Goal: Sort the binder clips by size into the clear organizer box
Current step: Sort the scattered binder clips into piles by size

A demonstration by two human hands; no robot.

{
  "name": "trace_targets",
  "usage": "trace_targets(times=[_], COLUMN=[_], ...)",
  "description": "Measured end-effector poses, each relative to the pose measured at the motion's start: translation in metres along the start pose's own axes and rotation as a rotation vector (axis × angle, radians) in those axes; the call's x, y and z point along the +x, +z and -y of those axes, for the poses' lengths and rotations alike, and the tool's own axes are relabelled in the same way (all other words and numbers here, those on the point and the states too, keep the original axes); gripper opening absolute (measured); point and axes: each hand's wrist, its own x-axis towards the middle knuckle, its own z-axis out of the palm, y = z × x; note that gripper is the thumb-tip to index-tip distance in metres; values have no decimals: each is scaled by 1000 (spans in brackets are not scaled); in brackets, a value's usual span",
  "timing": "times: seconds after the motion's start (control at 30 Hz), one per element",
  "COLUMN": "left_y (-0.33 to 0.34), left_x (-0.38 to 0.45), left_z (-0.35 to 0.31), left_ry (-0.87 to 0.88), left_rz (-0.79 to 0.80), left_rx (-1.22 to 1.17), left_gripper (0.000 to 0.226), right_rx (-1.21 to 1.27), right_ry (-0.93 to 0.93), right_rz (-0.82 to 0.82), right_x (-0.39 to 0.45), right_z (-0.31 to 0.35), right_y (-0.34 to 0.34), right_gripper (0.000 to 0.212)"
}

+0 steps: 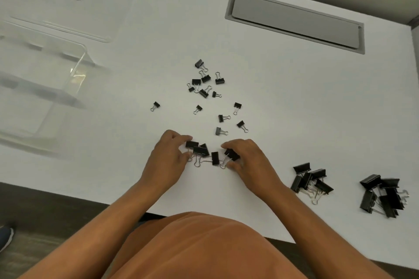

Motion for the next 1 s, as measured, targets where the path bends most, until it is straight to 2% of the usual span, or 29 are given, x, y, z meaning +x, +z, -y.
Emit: trace_targets(times=[0.13, 0.23, 0.33, 0.47, 0.57, 0.77, 1.0], left_y=[-5, -13, -23, -26, -24, -26, -25], left_x=[8, 10, 13, 21, 28, 34, 29], left_z=[3, 10, 20, 24, 17, 17, 20], left_ry=[18, 66, 188, 405, 407, 382, 391], left_rz=[90, 135, 166, 354, 374, 358, 358], left_rx=[-65, -74, 13, 138, 144, 145, 98], left_gripper=[37, 43, 59, 77, 67, 49, 63], right_rx=[17, 22, -12, -12, -33, -11, -1], right_ry=[46, 24, 76, 115, 115, 198, 214], right_rz=[3, -86, -182, -218, -226, -350, -342], right_x=[4, 1, -7, -20, -26, -33, -31], right_z=[18, 29, 36, 49, 53, 53, 55], right_y=[7, 13, 23, 48, 69, 78, 75], right_gripper=[50, 55, 48, 54, 63, 53, 66])
